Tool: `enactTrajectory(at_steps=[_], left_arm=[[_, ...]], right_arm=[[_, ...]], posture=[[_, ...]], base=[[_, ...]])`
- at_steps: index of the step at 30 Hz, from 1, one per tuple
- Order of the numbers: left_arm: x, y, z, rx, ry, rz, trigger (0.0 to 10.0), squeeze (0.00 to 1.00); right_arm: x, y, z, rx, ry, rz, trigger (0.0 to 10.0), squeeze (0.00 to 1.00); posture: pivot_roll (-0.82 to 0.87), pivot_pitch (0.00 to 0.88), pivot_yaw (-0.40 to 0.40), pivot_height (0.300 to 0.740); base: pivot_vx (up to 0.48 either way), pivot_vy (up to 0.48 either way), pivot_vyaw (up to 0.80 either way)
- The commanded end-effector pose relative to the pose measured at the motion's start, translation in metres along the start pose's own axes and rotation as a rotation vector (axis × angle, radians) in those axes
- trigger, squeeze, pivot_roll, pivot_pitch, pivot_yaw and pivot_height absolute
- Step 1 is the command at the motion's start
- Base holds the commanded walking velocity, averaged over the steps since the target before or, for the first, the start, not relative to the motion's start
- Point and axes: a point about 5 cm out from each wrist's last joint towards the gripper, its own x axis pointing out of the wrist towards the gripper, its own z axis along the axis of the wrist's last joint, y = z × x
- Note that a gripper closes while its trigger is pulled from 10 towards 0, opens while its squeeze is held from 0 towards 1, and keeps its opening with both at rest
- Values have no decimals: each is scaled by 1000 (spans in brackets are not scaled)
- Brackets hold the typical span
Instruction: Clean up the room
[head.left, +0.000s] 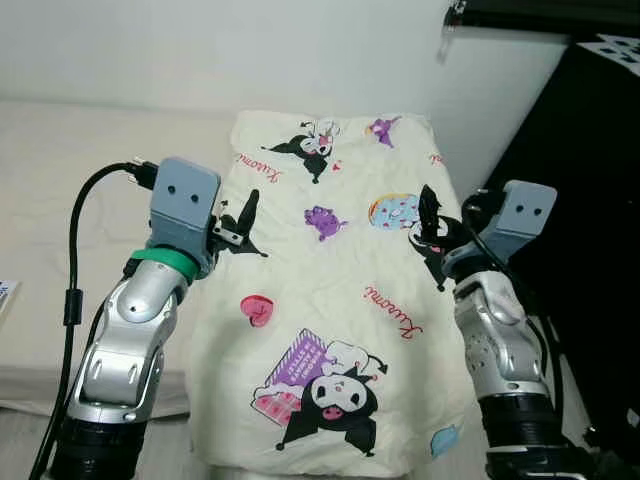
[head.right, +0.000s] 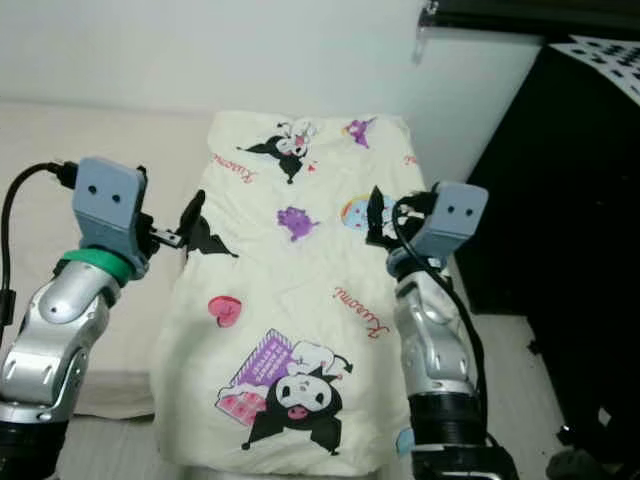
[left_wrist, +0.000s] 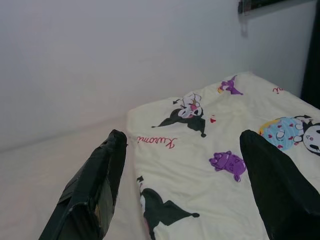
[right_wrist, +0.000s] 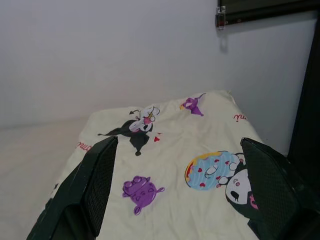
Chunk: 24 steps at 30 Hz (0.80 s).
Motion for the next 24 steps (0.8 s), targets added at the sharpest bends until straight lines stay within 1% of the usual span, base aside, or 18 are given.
enactTrajectory(at_steps=[1, 15, 18, 24], left_arm=[[-2, -1, -9, -4, 26, 11, 10000, 0], [-1, 0, -12, -17, 20, 31, 10000, 0], [-1, -1, -12, -9, 19, 30, 10000, 0], [-1, 1, -15, 6, 27, 59, 10000, 0]], right_arm=[[-6, -1, -9, -6, 25, -8, 10000, 0], [-7, 3, -14, -6, 33, 12, 10000, 0], [-7, 3, -15, -8, 40, 14, 10000, 0], [-6, 3, -16, -9, 43, 15, 10000, 0]], posture=[[25, 104, 8, 726], [24, 96, 8, 726], [23, 95, 7, 726], [23, 93, 6, 726]], base=[[0, 0, 0], [0, 0, 0], [0, 0, 0], [0, 0, 0]])
